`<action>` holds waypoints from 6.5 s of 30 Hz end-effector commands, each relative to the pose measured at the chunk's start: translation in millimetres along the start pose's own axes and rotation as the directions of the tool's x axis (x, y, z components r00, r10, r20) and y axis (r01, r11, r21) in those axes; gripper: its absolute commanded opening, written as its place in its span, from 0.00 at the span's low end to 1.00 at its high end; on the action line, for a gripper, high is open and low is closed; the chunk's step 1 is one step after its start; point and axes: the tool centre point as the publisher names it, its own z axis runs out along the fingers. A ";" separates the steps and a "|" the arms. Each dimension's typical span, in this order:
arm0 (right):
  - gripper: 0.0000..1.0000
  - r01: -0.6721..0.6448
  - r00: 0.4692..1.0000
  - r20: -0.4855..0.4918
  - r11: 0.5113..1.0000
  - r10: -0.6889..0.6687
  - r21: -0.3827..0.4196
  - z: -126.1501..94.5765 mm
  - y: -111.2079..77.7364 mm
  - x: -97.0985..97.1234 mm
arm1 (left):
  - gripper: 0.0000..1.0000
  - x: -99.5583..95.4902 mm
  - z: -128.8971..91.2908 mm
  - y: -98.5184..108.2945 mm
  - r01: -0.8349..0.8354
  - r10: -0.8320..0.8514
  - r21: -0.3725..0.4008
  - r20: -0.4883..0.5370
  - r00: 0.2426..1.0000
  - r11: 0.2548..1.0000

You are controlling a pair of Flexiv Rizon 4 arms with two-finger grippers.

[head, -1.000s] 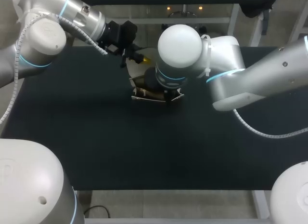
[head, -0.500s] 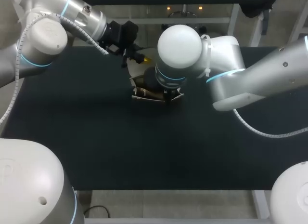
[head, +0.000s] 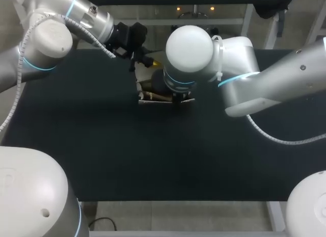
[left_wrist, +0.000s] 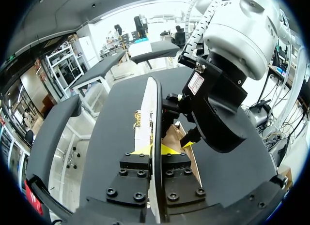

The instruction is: Pick up the bag, open it, inspect its contents, close it, and place it on the opposite side

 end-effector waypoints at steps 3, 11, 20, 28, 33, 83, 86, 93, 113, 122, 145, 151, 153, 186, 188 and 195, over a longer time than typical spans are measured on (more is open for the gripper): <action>0.27 -0.005 0.999 0.038 1.000 0.006 -0.007 -10.5 -1.8 1.8 | 0.00 0.3 -1.9 -2.4 0.001 -0.001 -0.011 0.009 1.000 1.000; 0.30 -0.013 0.988 0.152 1.000 0.016 -0.020 -53.1 -3.3 -4.9 | 0.00 -0.2 -3.4 -5.8 0.014 -0.013 -0.046 0.025 1.000 0.999; 0.29 -0.011 0.966 0.259 0.999 0.020 -0.037 -95.1 -1.0 -3.6 | 0.00 6.7 -2.5 -3.9 0.039 -0.038 -0.063 0.016 0.999 0.997; 0.21 -0.013 0.956 0.294 0.999 0.025 -0.043 -109.4 -1.7 2.7 | 0.00 5.3 14.3 23.7 0.098 -0.099 -0.048 -0.019 0.995 0.994; 0.02 -0.017 0.958 0.284 0.999 0.029 -0.044 -108.5 -2.9 5.9 | 0.00 1.2 21.5 39.1 0.081 -0.081 -0.045 -0.004 0.997 0.996; 0.24 -0.052 0.960 0.271 0.995 0.074 -0.089 -84.1 26.7 98.9 | 0.00 -9.6 60.6 104.8 -0.183 0.224 -0.204 0.201 0.954 0.962; 0.35 -0.031 0.962 0.269 0.996 0.053 -0.085 -79.0 32.5 107.2 | 0.00 -11.6 60.4 107.7 -0.189 0.228 -0.195 0.206 0.952 0.963; 0.48 -0.010 0.968 0.247 0.991 0.042 -0.131 -59.2 29.4 113.6 | 0.00 -18.0 60.3 117.5 -0.203 0.233 -0.181 0.168 0.958 0.962; 0.40 -0.024 0.961 0.270 0.992 0.057 -0.124 -13.3 29.3 93.6 | 0.00 -26.3 67.7 121.1 -0.233 0.249 -0.159 0.090 0.964 0.959; 0.29 -0.020 0.955 0.293 0.995 0.047 -0.096 -7.3 28.9 93.0 | 0.00 -26.2 68.2 125.4 -0.224 0.239 -0.157 0.080 0.968 0.962; 0.05 -0.062 0.942 0.322 0.993 0.091 -0.097 1.6 28.4 84.5 | 0.00 -22.2 69.5 126.1 -0.234 0.245 -0.159 0.057 0.968 0.959; 0.00 -0.070 0.940 0.326 0.993 0.098 -0.097 2.7 28.3 83.1 | 0.00 -19.9 70.5 125.5 -0.244 0.254 -0.159 0.049 0.966 0.957; 0.00 -0.069 0.939 0.328 0.993 0.098 -0.098 2.4 28.5 82.6 | 0.00 -19.2 70.7 125.0 -0.247 0.258 -0.160 0.048 0.965 0.956; 0.00 -0.065 0.935 0.342 0.995 0.089 -0.082 3.0 29.9 80.4 | 0.00 15.1 74.3 124.7 -0.330 0.344 -0.139 0.088 0.935 0.934; 0.00 -0.065 0.935 0.342 0.995 0.089 -0.082 3.0 29.9 80.4 | 0.00 18.1 75.7 125.5 -0.340 0.355 -0.147 0.087 0.931 0.929; 0.00 -0.065 0.935 0.342 0.995 0.089 -0.082 3.0 29.9 80.4 | 1.00 15.7 60.8 119.4 -0.316 0.335 -0.135 0.150 0.930 0.939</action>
